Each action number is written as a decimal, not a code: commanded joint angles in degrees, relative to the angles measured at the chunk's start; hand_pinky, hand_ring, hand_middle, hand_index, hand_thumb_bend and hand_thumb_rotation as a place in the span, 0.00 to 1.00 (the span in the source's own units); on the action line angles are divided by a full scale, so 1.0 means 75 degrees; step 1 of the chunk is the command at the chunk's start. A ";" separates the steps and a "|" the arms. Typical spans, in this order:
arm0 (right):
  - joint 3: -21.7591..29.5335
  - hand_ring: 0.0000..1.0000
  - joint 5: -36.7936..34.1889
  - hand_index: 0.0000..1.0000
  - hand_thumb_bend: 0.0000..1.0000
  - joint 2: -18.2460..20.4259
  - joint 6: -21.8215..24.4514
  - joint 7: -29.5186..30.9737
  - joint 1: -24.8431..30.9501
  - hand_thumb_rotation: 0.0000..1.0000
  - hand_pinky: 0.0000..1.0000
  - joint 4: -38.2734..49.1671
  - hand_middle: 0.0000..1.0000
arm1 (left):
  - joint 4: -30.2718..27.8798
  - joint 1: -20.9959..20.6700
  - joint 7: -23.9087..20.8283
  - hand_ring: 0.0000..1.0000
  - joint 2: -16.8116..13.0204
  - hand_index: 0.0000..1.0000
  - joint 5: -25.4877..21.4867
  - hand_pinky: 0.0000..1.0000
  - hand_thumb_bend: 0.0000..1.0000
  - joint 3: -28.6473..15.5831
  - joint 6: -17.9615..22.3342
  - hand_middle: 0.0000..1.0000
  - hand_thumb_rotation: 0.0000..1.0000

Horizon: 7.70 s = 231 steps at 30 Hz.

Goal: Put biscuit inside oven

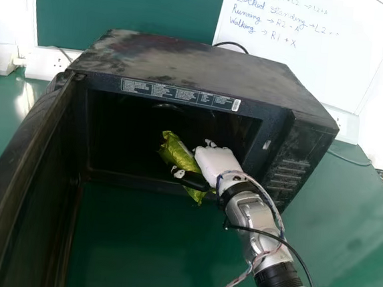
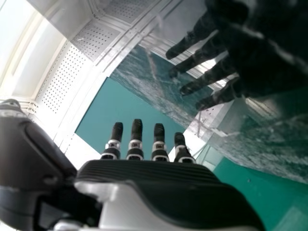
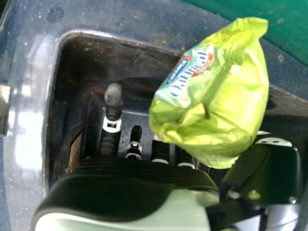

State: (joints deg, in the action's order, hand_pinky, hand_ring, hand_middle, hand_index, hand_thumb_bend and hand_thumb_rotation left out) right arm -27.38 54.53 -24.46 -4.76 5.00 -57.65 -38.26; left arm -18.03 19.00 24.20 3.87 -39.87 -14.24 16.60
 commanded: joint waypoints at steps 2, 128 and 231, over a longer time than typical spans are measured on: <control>-0.0071 0.28 -0.0080 0.48 0.53 0.0123 -0.0014 -0.0167 -0.0320 0.00 0.19 -0.0226 0.47 | -0.0093 0.0075 -0.0013 1.00 0.0105 1.00 -0.0037 0.93 0.84 0.0030 0.0083 1.00 0.82; -0.1259 0.49 -0.0773 0.55 1.00 0.2058 0.0091 -0.1364 -0.3314 0.11 0.38 -0.5071 0.56 | -0.0692 0.0696 -0.0121 1.00 0.0119 1.00 -0.0280 0.93 0.85 0.0258 -0.0030 1.00 0.79; 0.1843 0.84 -0.2076 0.87 1.00 -0.0810 0.0098 -0.0060 0.3891 0.40 0.64 0.4740 0.88 | -0.0419 0.0293 0.0005 1.00 -0.0059 1.00 -0.0398 0.97 0.85 0.0149 -0.0116 1.00 0.78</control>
State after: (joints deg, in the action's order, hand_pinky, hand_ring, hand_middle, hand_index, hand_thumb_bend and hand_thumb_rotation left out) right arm -14.48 39.74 -29.83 -3.76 3.89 -29.89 -4.10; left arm -21.72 21.09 23.50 3.65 -42.40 -12.52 15.65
